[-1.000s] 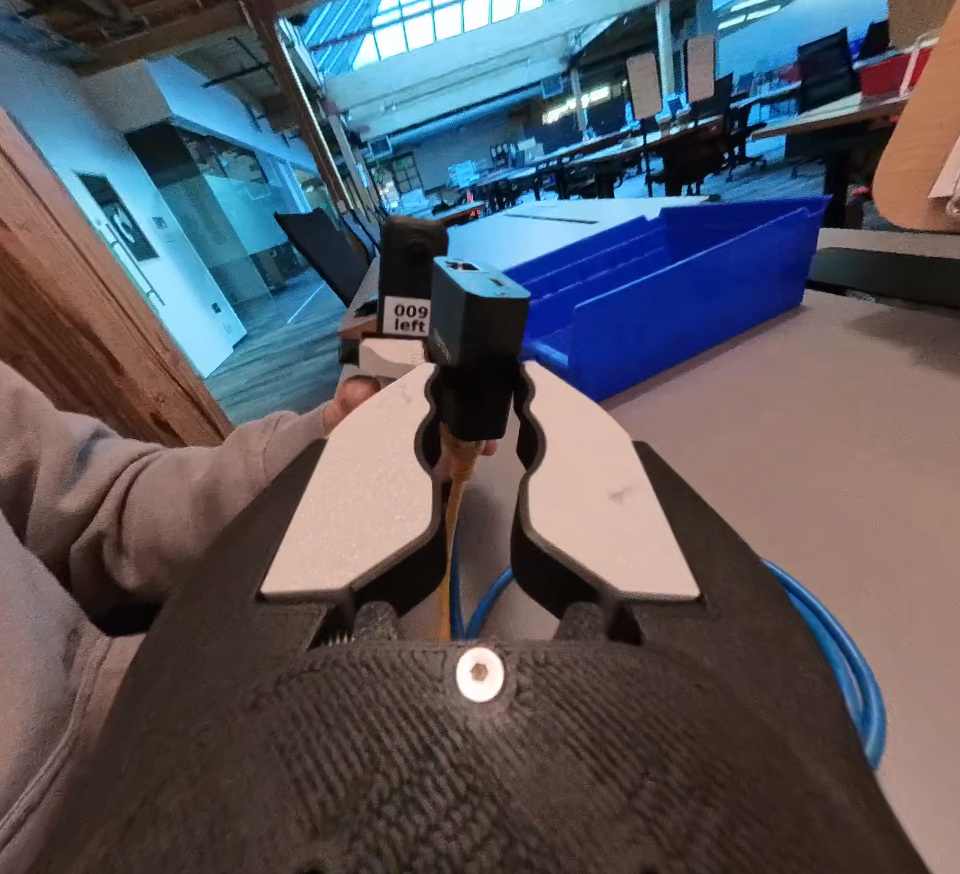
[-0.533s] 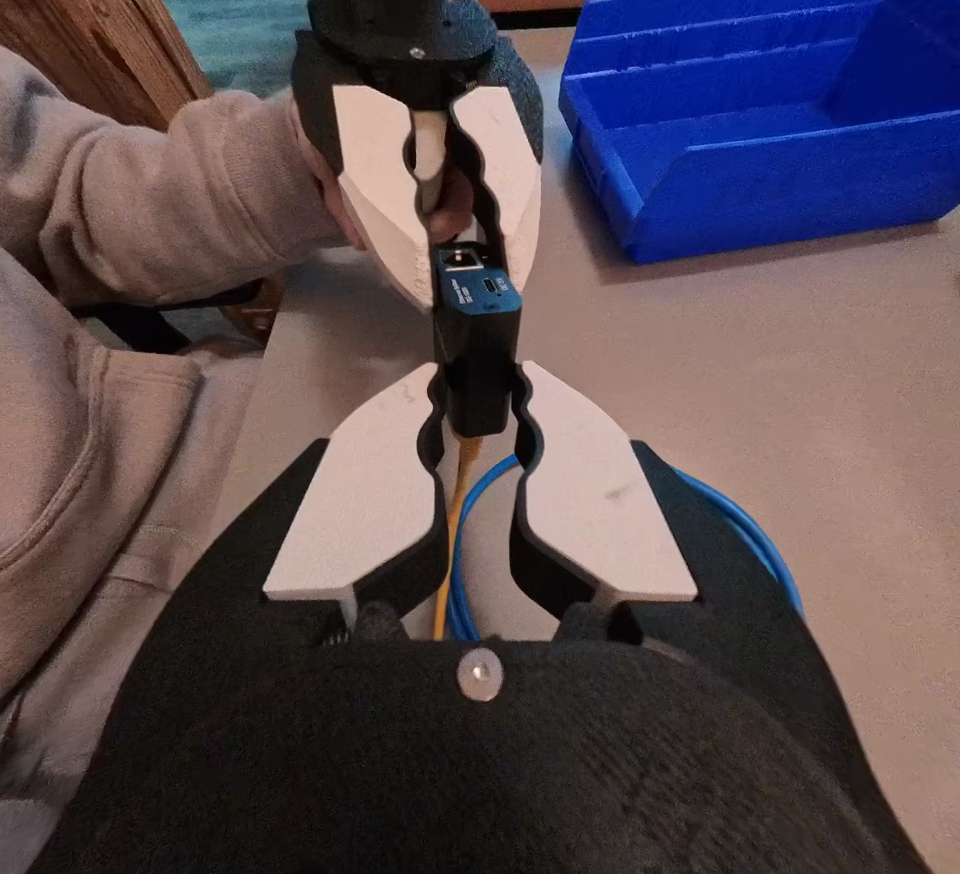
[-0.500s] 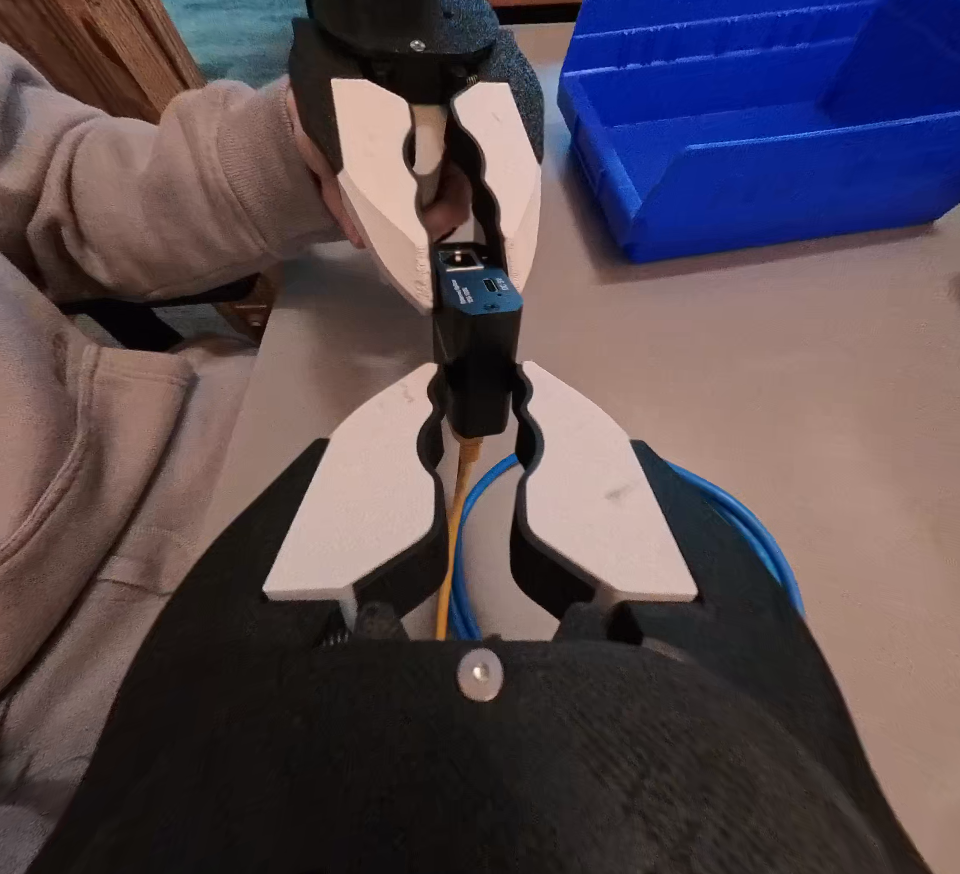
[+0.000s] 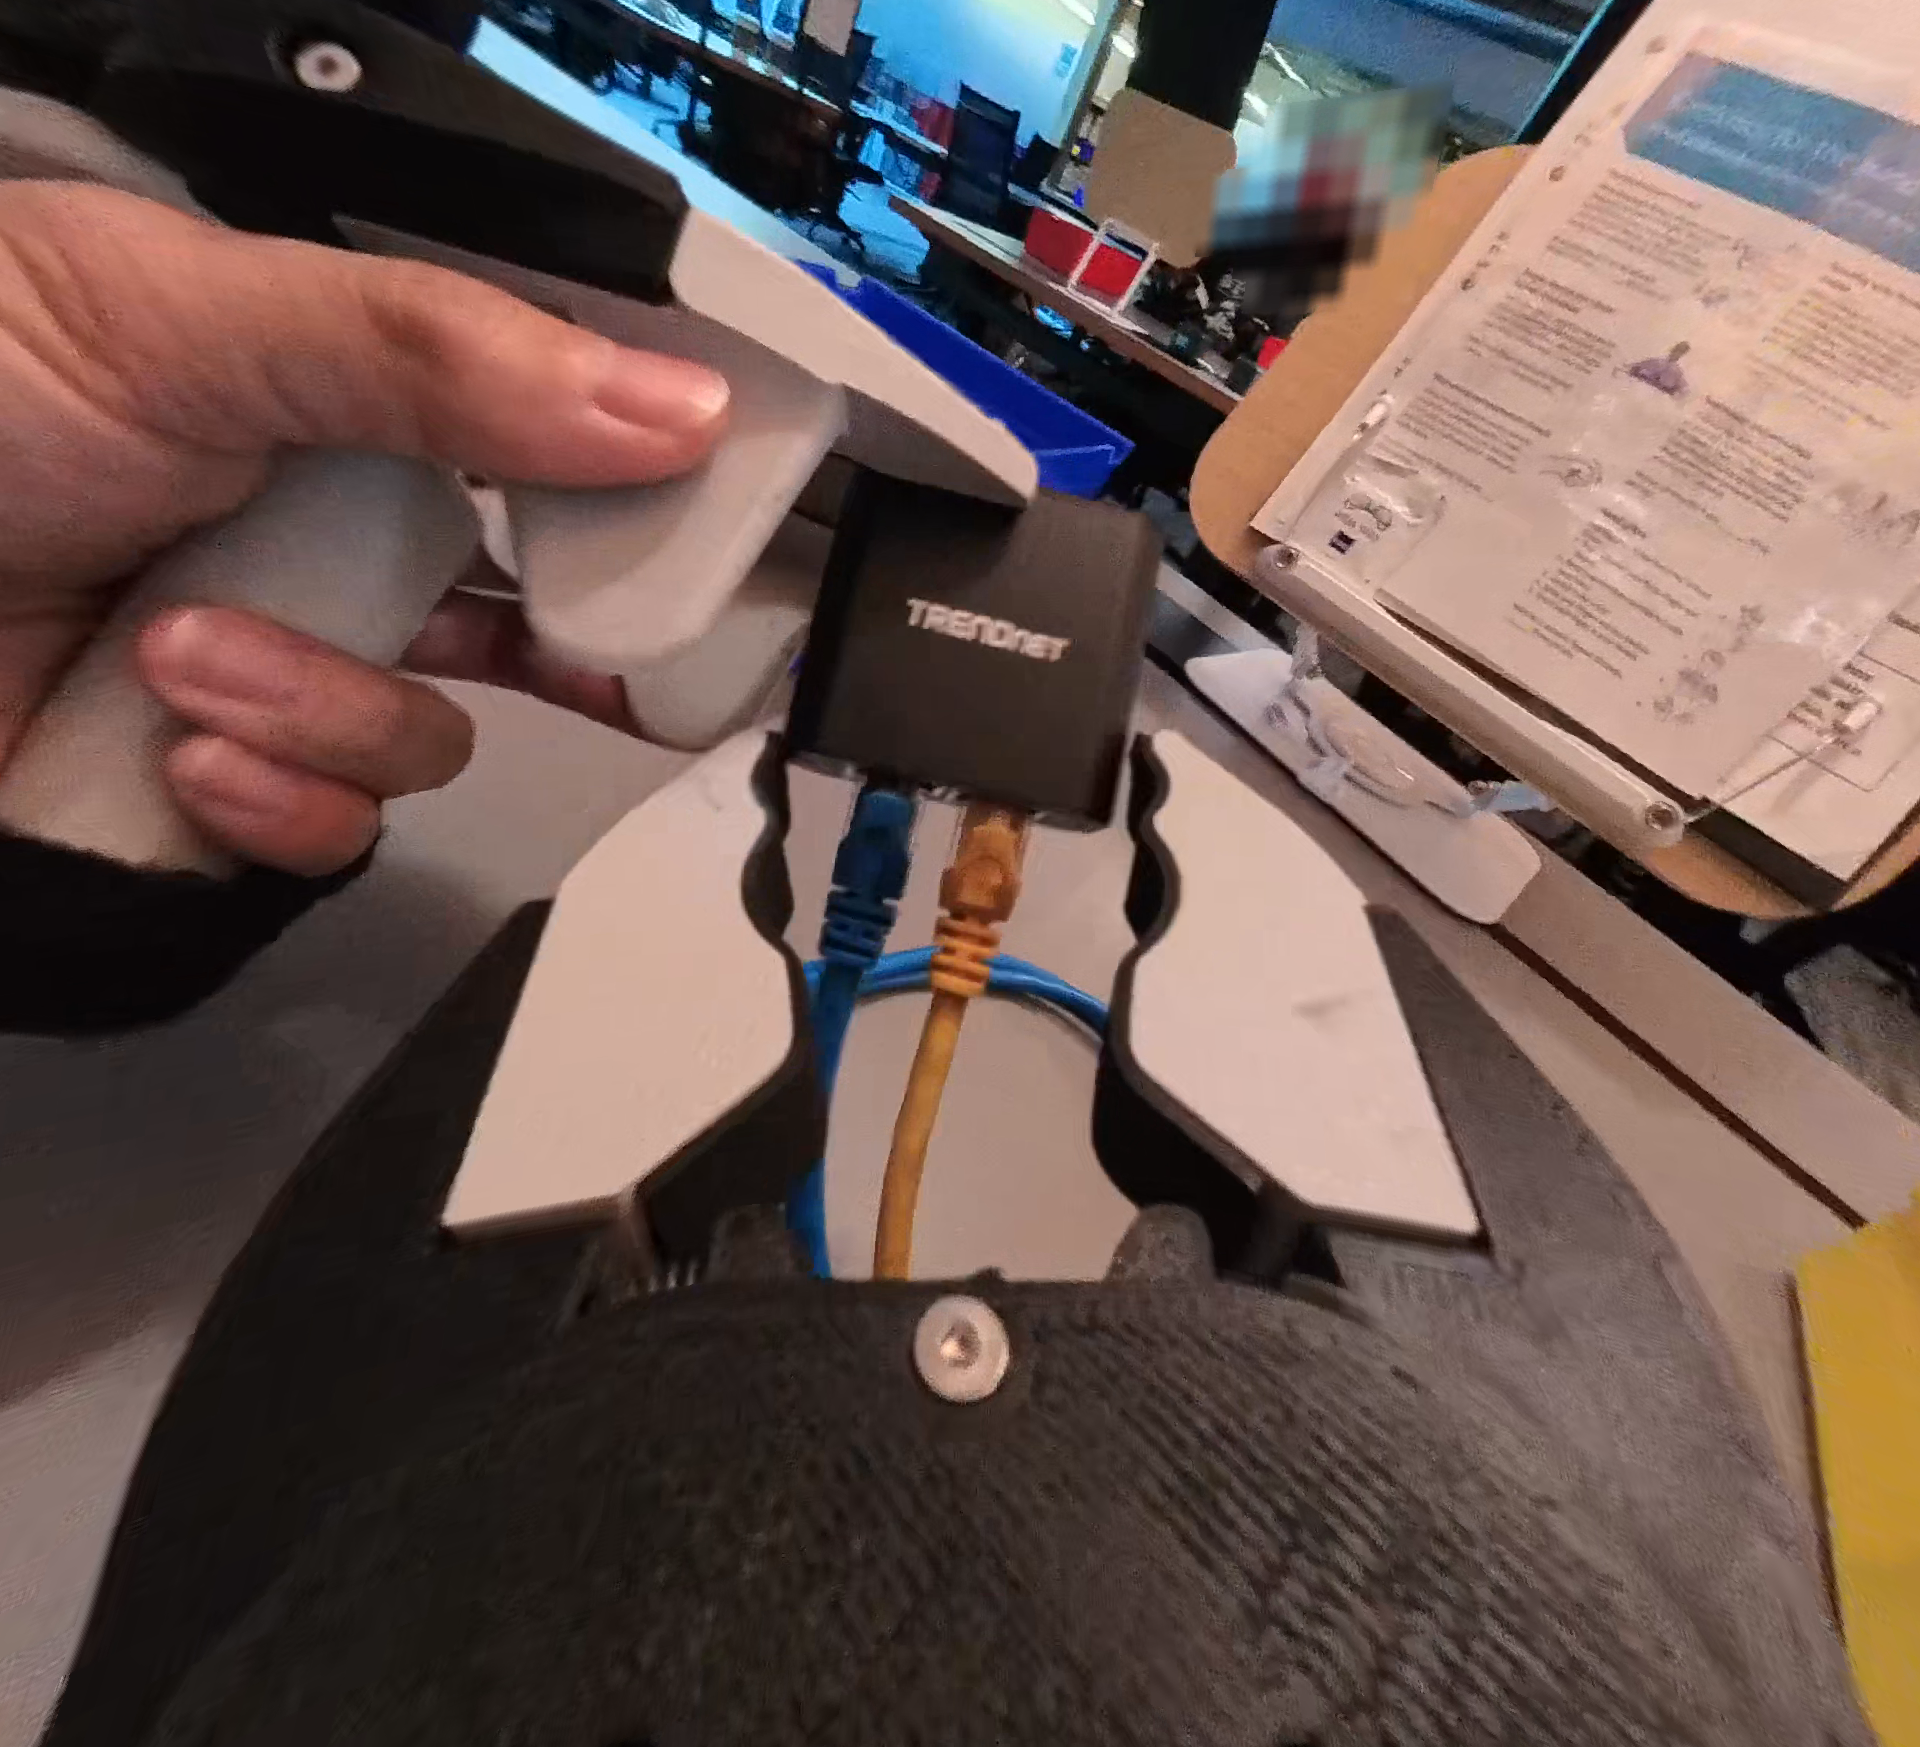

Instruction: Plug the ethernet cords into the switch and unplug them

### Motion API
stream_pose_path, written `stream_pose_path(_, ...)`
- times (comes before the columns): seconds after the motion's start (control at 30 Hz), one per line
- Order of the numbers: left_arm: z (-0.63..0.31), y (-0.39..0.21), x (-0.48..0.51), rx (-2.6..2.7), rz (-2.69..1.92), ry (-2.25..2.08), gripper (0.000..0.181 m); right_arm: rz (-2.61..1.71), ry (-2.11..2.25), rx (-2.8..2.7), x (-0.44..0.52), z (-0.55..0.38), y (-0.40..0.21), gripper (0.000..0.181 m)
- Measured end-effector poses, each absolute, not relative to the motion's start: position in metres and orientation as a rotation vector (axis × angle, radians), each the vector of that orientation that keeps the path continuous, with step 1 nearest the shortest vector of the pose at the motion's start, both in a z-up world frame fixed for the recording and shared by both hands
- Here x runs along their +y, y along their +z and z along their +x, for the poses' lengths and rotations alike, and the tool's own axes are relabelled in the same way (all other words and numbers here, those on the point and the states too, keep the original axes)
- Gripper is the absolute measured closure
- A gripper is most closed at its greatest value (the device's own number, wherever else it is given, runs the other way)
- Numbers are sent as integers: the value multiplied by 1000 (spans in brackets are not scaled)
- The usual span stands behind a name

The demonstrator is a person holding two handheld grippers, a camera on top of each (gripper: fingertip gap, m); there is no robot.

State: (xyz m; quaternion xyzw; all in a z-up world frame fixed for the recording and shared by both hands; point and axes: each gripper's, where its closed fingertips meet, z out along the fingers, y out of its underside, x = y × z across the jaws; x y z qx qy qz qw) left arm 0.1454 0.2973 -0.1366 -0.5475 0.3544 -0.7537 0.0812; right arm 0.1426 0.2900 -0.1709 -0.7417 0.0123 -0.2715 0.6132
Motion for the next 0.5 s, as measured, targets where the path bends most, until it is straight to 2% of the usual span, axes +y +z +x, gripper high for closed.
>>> stream_pose_path(0.1, 144, -134, 292, 1121, -1612, -2262, 159, -1717, -593, -73, 285, 142, -167, 121)
stream_pose_path(0.2, 138, -134, 275, 1448, -1346, -2176, 153, -1828, -456, -217, 270, 144, -168, 121)
stream_pose_path(0.3, 115, -132, 257, 1749, -881, -2011, 140, -1867, -238, -412, 247, 129, -164, 122)
stream_pose_path(0.4, 101, -145, 243, 1915, -634, -1742, 106, -1926, -173, -695, 227, 110, -170, 122)
stream_pose_path(0.5, 90, -159, 223, 2053, -460, -1619, 108, -2005, -146, -836, 220, 103, -179, 122)
